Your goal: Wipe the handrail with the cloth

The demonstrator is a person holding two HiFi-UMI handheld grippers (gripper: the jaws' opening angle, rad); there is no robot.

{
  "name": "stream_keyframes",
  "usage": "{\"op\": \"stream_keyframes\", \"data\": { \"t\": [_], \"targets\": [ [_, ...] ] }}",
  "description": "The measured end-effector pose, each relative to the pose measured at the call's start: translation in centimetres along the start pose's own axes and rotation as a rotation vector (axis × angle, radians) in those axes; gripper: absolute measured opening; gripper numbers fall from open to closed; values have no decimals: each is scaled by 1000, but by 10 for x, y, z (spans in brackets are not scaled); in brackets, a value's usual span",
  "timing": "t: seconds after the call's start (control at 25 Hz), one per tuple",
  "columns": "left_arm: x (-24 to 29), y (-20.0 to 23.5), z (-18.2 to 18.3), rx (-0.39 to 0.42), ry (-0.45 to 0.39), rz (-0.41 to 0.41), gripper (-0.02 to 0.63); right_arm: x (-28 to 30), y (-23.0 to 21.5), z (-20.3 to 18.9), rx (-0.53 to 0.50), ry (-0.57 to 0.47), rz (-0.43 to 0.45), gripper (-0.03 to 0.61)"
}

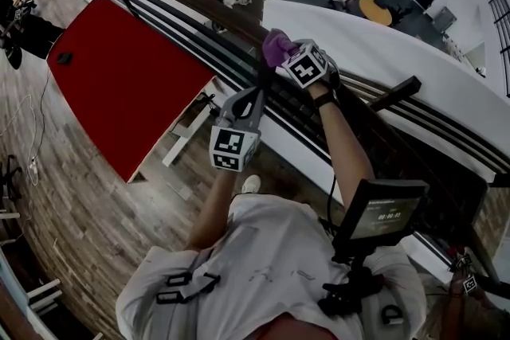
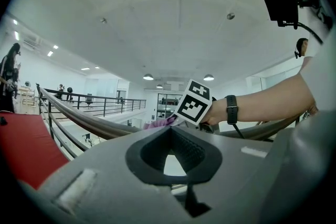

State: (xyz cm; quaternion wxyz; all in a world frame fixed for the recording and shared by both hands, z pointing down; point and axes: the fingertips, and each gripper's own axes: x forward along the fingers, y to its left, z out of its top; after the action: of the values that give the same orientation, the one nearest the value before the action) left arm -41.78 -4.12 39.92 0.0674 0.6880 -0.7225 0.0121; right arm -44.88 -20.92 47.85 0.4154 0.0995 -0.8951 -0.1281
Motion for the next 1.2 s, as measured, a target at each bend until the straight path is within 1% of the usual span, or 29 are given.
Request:
{"op": "stream_keyframes", "data": {
  "t": [0.08, 0.24, 0.44, 0.6, 0.76, 1.0, 1.2],
  "targets": [
    [2, -4, 0, 0, 2, -13, 2, -1, -1, 0, 26, -22, 9, 107],
    [6, -12, -2, 4, 9, -38, 1, -2, 0, 0, 60, -78, -5, 107],
    [13, -29, 0, 17, 15, -65, 2, -9, -7, -9, 82, -103, -6, 107],
    [19, -45, -2, 22, 26, -102, 2, -19, -19, -29, 166, -116, -25, 107],
    [28, -62, -2, 28, 36, -137, 2, -36, -24, -47, 189, -110, -47, 106],
    [44, -97, -2, 45, 45, -204, 1, -55, -24, -71, 138, -65, -76, 98],
    [52, -131, -5, 46, 53, -246, 2, -75, -30, -92, 219, -86, -61, 98]
  ]
}}
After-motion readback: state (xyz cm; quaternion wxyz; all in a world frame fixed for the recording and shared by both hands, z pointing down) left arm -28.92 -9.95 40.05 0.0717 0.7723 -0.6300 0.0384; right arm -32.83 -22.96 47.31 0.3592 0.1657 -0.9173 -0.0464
